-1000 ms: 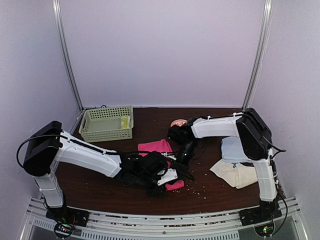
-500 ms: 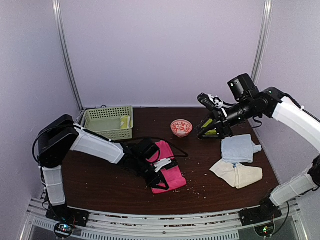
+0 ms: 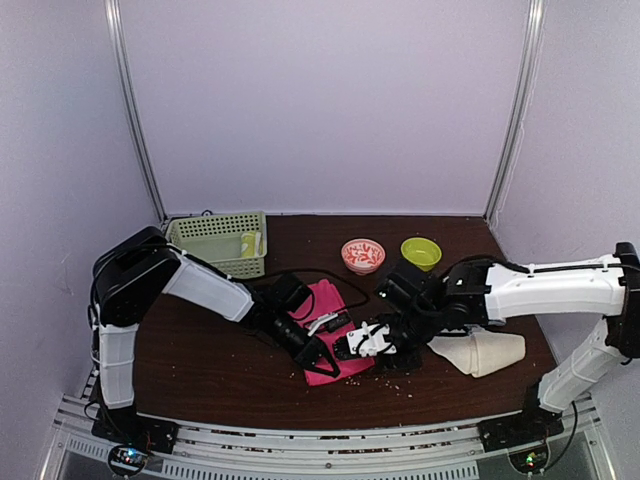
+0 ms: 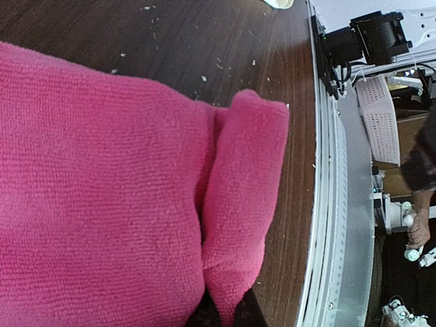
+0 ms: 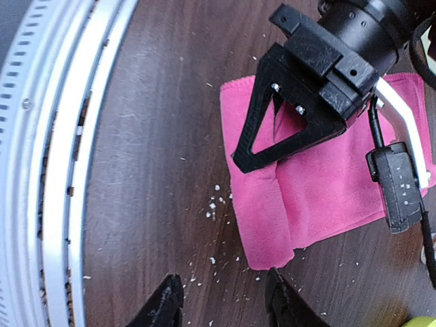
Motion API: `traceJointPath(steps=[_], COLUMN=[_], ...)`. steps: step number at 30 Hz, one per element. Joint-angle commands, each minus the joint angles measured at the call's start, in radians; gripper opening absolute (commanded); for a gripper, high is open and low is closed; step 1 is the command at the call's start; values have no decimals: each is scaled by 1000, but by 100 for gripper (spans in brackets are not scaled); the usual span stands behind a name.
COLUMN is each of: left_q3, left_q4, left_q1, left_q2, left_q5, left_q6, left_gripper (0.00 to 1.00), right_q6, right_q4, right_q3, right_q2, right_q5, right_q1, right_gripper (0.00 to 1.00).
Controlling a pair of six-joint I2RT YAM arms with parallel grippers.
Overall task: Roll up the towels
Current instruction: Roll the towel at the center of the board.
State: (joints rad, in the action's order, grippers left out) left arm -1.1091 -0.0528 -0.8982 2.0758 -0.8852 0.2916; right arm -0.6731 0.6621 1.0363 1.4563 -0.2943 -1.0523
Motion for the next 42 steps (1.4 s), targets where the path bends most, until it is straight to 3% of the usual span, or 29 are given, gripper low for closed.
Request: traceJointPath(steps=[1,7,14,17,18,20,23,27,35,39,42], left_q3=[2,-36,-49,-49,-48,-38,-15,35,275,358,370], left_q4=[-78,-136,-147,-157,-162,-162,-167,-206,-123,-67,-53], left_q1=[-5,-6,-5,-5,-4,-4,-4,-1,-21,-178,-329], left_q2=[51,91,97,93,89,69,-5,-157,-602,-820,-873], left_q5=[35,47,37,43,48,55,99,283,655,942,1088], left_q6=[2,-19,-28,-37,-40,-53,-78,-85,-6,-82,-190], left_gripper=[0,1,1,2,3,8,17,28,34,40,45], right_q6=[-46,-115,-154,-164,-168,-172,-159,-115,34,32,12], right_q4=[-216,-301,-339,-343,-338,-307,-221,-70,204,342,452], right_q3=[-34,-64,-70,-73,-73,-63,-31,13,196,351,473], right_q2=[71,175,285,323,333,343,353,364,473,614,748], right_q5=[240,251,243,243,235,198,119,8,-273,-402,-453], right_q1=[-39,-56,-55,-56,-56,-54,-54,-54,22,123,198], right_gripper=[49,51,42,34,26,15,7,4,4,3,2])
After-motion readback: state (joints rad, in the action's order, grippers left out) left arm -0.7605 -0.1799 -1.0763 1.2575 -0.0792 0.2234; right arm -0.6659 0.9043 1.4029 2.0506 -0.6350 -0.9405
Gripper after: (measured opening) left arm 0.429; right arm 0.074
